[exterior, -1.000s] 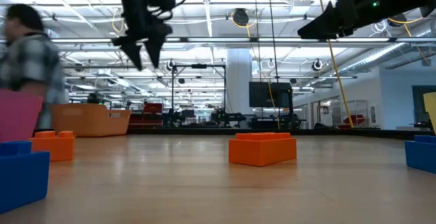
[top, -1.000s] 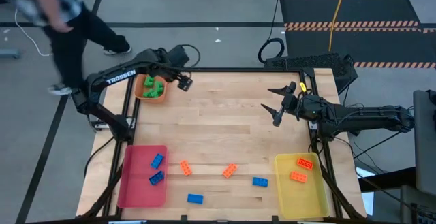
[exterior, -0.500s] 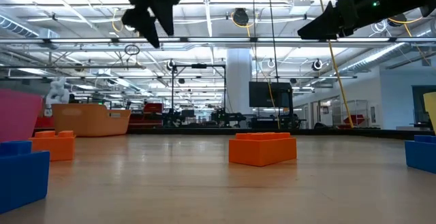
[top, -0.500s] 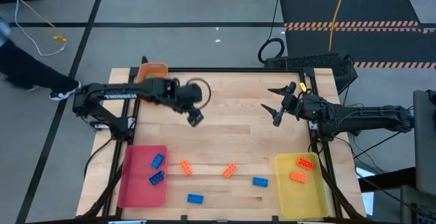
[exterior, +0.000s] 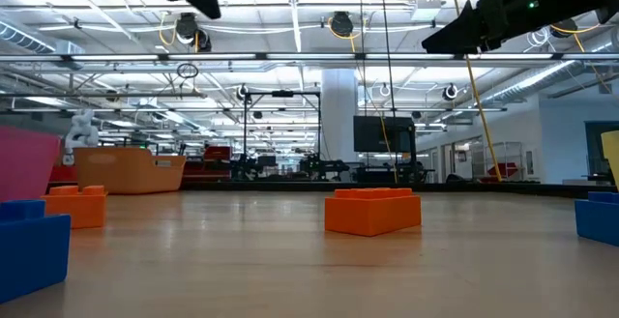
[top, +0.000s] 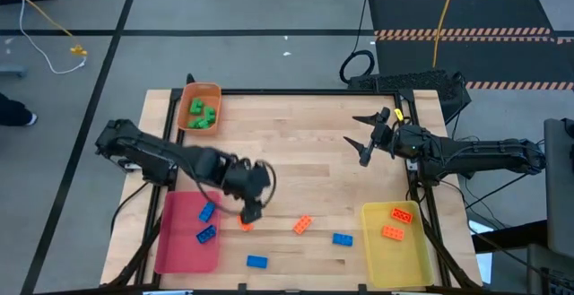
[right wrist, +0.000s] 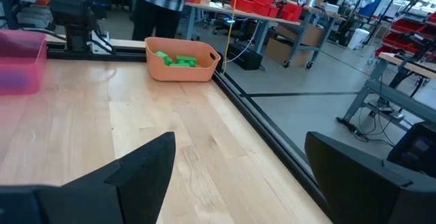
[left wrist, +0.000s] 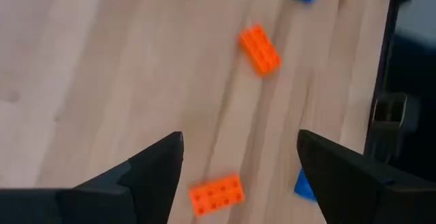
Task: Sort & place blocks by color
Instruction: Put the orange game piece into the yellow bin, then put the blue game piece into the red bin
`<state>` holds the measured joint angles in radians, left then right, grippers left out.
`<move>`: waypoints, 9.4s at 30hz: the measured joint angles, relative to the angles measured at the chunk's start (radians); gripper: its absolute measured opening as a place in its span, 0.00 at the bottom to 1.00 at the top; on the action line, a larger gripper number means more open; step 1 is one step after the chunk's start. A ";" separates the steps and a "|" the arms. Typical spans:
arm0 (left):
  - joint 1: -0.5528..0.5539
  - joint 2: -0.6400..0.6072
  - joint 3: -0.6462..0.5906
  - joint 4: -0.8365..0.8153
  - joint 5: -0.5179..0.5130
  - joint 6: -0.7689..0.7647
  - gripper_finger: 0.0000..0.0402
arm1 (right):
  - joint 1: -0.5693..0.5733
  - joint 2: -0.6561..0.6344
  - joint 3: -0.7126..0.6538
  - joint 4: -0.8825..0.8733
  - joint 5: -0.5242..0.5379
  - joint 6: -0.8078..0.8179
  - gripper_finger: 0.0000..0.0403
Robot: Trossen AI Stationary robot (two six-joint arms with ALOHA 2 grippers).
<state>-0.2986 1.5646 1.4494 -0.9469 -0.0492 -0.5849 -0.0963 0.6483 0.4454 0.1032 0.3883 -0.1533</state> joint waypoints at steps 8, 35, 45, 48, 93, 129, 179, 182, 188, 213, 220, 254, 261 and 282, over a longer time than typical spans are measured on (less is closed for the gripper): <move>-0.095 0.191 0.000 0.004 -0.003 0.175 0.71 | 0.002 0.000 0.000 -0.036 -0.101 0.050 0.79; -0.137 0.358 -0.007 -0.202 0.018 0.766 0.71 | 0.106 0.000 0.000 -0.044 -0.129 0.090 0.79; -0.138 0.425 -0.021 -0.199 0.021 0.838 0.71 | 0.106 -0.002 0.000 -0.047 -0.128 0.090 0.79; -0.138 0.443 -0.021 -0.192 0.021 0.853 0.71 | 0.106 -0.002 0.000 -0.047 -0.128 0.088 0.79; 0.178 0.493 0.355 -0.039 0.043 0.767 0.34 | 0.106 -0.026 0.000 -0.103 -0.294 0.007 0.79; 0.290 0.492 0.419 0.427 -0.449 0.902 0.34 | 0.072 0.295 -0.001 0.339 -0.023 0.411 0.79; 0.298 0.493 0.419 0.290 -0.437 0.740 0.74 | 0.127 -0.054 0.000 -0.346 -0.583 0.519 0.21; 0.287 0.493 0.419 0.283 -0.422 0.736 0.70 | 0.146 -0.087 0.000 -0.421 -0.667 0.580 0.21; 0.259 0.493 0.419 0.278 -0.304 0.716 0.65 | 0.226 -0.098 0.000 -0.594 -0.762 0.694 0.21; 0.150 0.492 0.419 0.175 -0.137 0.541 0.64 | 0.668 0.039 0.000 -0.717 -0.623 0.959 0.48; 0.104 0.492 0.419 0.164 -0.077 0.497 0.63 | 0.676 0.039 0.000 -0.713 -0.627 1.006 0.84; -0.022 0.503 0.419 0.170 0.003 0.300 0.63 | 0.700 0.036 0.000 -0.097 -0.462 0.521 0.82; -0.026 0.504 0.266 0.459 -0.065 0.291 0.63 | 0.699 0.090 0.000 -0.090 -0.193 0.475 0.82; -0.066 0.213 -0.247 0.930 -0.244 0.198 0.63 | 0.648 0.700 0.531 -0.742 -0.187 0.503 0.82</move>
<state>-0.3651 1.7774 1.2029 -0.0165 -0.2930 -0.3869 0.5515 1.3478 0.9768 -0.6386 0.2011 0.3492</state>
